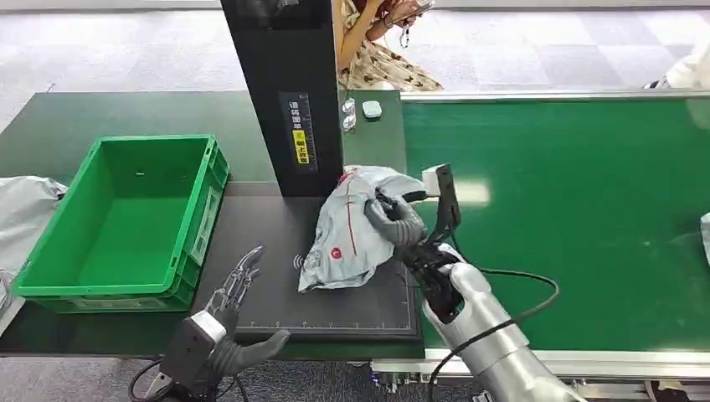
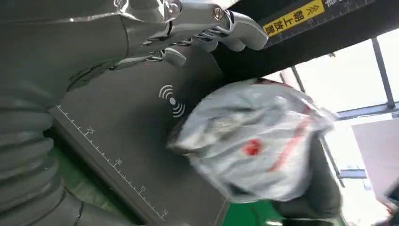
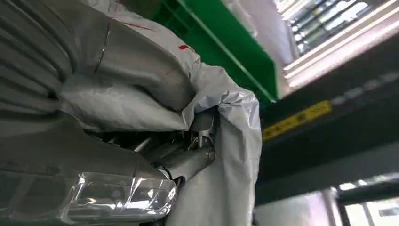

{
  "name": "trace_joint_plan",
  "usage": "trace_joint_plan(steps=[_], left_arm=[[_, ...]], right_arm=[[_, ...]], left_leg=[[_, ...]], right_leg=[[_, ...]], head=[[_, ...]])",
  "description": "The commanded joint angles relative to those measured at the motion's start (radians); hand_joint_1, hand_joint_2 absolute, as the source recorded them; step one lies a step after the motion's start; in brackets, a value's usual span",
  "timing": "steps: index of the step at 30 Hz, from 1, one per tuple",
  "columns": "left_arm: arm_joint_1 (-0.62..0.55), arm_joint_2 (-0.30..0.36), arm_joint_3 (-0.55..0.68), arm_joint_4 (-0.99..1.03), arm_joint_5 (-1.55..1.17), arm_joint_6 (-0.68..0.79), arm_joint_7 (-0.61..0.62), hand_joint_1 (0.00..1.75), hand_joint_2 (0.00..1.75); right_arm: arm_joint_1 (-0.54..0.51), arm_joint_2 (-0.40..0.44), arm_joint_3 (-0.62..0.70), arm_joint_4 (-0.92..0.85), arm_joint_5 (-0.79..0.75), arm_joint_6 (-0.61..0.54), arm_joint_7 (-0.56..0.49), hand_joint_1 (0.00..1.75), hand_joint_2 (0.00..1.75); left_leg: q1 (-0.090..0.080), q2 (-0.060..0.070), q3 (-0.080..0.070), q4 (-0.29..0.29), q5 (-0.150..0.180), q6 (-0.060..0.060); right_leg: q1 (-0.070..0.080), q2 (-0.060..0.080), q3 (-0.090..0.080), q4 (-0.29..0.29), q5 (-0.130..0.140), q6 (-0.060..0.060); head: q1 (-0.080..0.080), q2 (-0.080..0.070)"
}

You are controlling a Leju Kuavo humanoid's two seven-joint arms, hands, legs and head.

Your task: Moved the parcel from conveyor to table for the left to box.

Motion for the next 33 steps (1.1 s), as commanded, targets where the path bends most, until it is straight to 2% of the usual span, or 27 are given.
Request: trace_joint_plan(steps=[1,3,4,5,9,10,13,14,15,16,18,20,21,23,27,28,30,33], left_arm=[[-0.028,0.023,-0.009,0.042,0.007,0.005,0.009,0.0,1.75],[-0.033,0.025,-0.012,0.048,0.011,0.006,0.009,0.0,1.75],[-0.038,0.024,-0.012,0.051,0.015,0.008,0.01,0.0,1.75],[-0.041,0.024,-0.012,0.052,0.017,0.009,0.01,0.0,1.75],[-0.042,0.021,-0.009,0.047,0.023,0.016,0.013,0.0,1.75],[-0.033,0.02,-0.005,0.043,0.023,0.025,0.011,0.0,1.75],[-0.004,0.026,0.005,0.028,0.019,0.041,-0.002,0.0,1.75],[-0.001,0.026,0.008,0.026,0.018,0.041,-0.003,0.0,1.75],[0.0,0.026,0.008,0.026,0.018,0.041,-0.003,0.0,1.75],[0.002,0.025,0.01,0.025,0.016,0.042,-0.007,0.0,1.75],[0.014,0.016,0.023,0.016,0.011,0.041,-0.016,0.0,1.75],[0.032,0.008,0.031,0.001,-0.001,0.034,-0.019,0.0,1.75],[0.037,0.005,0.032,-0.002,-0.004,0.033,-0.02,0.0,1.75],[0.043,-0.002,0.037,-0.011,-0.014,0.03,-0.019,0.0,1.75],[0.044,-0.004,0.04,-0.017,-0.02,0.025,-0.015,0.0,1.75],[0.042,-0.002,0.04,-0.017,-0.026,0.018,-0.013,0.0,1.75],[0.037,-0.001,0.039,-0.014,-0.029,0.011,-0.012,0.0,1.75],[0.022,0.008,0.018,-0.002,-0.041,-0.02,-0.005,0.0,1.75]], right_arm=[[-0.06,0.009,0.197,0.218,-0.02,0.01,0.03,1.75,1.75],[-0.063,0.004,0.21,0.212,-0.031,0.001,0.039,1.75,1.75],[-0.068,-0.001,0.219,0.208,-0.033,-0.004,0.042,1.2,1.75],[-0.071,-0.003,0.219,0.205,-0.04,-0.007,0.044,0.0,1.75],[-0.066,-0.047,0.21,0.09,-0.106,-0.002,0.018,0.0,1.75],[-0.042,-0.071,0.175,0.008,-0.128,0.013,-0.049,0.0,1.75],[0.064,-0.161,0.067,-0.28,-0.146,0.013,-0.131,0.0,1.75],[0.089,-0.181,0.046,-0.334,-0.145,0.012,-0.117,0.0,1.75],[0.095,-0.184,0.043,-0.343,-0.146,0.012,-0.114,0.0,1.75],[0.13,-0.189,0.009,-0.399,-0.153,0.032,-0.155,0.0,1.75],[0.249,-0.197,-0.075,-0.535,-0.14,0.081,-0.232,0.0,1.75],[0.39,-0.181,-0.168,-0.68,-0.112,0.127,-0.258,0.0,1.75],[0.417,-0.172,-0.186,-0.706,-0.105,0.136,-0.25,0.0,1.75],[0.475,-0.127,-0.253,-0.769,-0.099,0.159,-0.277,0.0,1.75],[0.523,-0.109,-0.307,-0.815,-0.095,0.155,-0.289,0.0,1.75],[0.552,-0.075,-0.353,-0.841,-0.093,0.148,-0.293,0.0,1.75],[0.575,-0.062,-0.385,-0.855,-0.091,0.147,-0.289,0.0,1.75],[0.604,-0.023,-0.438,-0.871,-0.079,0.139,-0.278,0.0,1.75]], left_leg=[[0.0,0.002,0.004,-0.002,0.0,0.0],[0.0,0.001,0.004,-0.002,0.0,0.0],[-0.001,0.0,0.003,-0.002,0.0,0.0],[-0.001,0.0,0.004,-0.002,0.001,0.0],[-0.001,0.0,0.003,-0.001,0.001,0.0],[-0.001,0.0,0.002,0.0,0.001,0.0],[-0.001,-0.002,0.002,0.0,0.001,0.0],[0.0,-0.005,0.002,-0.001,0.001,0.001],[-0.001,-0.004,0.002,0.0,0.001,0.001],[0.0,-0.003,0.002,0.0,0.0,0.0],[-0.001,-0.006,0.005,-0.003,0.0,0.001],[0.0,-0.005,0.002,-0.001,0.0,0.001],[0.0,-0.01,0.005,-0.003,0.0,0.001],[0.0,-0.009,0.005,-0.002,-0.001,0.001],[-0.001,-0.004,0.001,0.0,-0.003,0.002],[-0.001,-0.006,0.004,-0.002,-0.003,0.002],[-0.001,-0.005,0.005,-0.003,-0.002,0.002],[-0.001,-0.004,0.001,-0.001,-0.002,0.002]], right_leg=[[0.0,0.002,0.003,-0.002,0.0,0.001],[0.0,0.001,0.004,-0.002,0.001,0.001],[0.0,0.001,0.003,-0.002,0.0,0.0],[-0.001,0.0,0.004,-0.003,0.001,0.001],[-0.001,0.0,0.002,-0.002,0.001,0.0],[-0.001,0.0,0.001,-0.001,0.001,-0.001],[0.0,-0.002,0.001,-0.001,0.001,-0.001],[0.0,-0.004,0.003,-0.002,0.0,0.0],[-0.001,-0.004,0.002,-0.002,0.0,0.0],[0.0,-0.003,0.002,-0.002,0.0,0.0],[0.0,-0.006,0.007,-0.005,-0.001,0.001],[0.0,-0.005,0.003,-0.003,0.0,0.0],[0.0,-0.009,0.008,-0.006,-0.002,0.0],[0.0,-0.009,0.007,-0.005,-0.002,0.0],[0.0,-0.005,0.002,-0.002,-0.002,0.001],[-0.001,-0.006,0.005,-0.003,-0.003,0.001],[-0.001,-0.006,0.006,-0.004,-0.003,0.001],[0.0,-0.005,0.002,-0.002,-0.003,0.0]], head=[[0.0,0.0],[0.0,0.0],[0.0,0.0],[0.0,0.0],[0.0,0.0],[0.0,0.0],[0.0,0.0],[0.0,0.0],[0.0,0.0],[-0.001,0.0],[0.0,0.0],[0.0,0.0],[-0.001,0.0],[0.0,0.0],[0.0,0.0],[-0.001,0.0],[0.0,0.0],[0.0,0.0]])
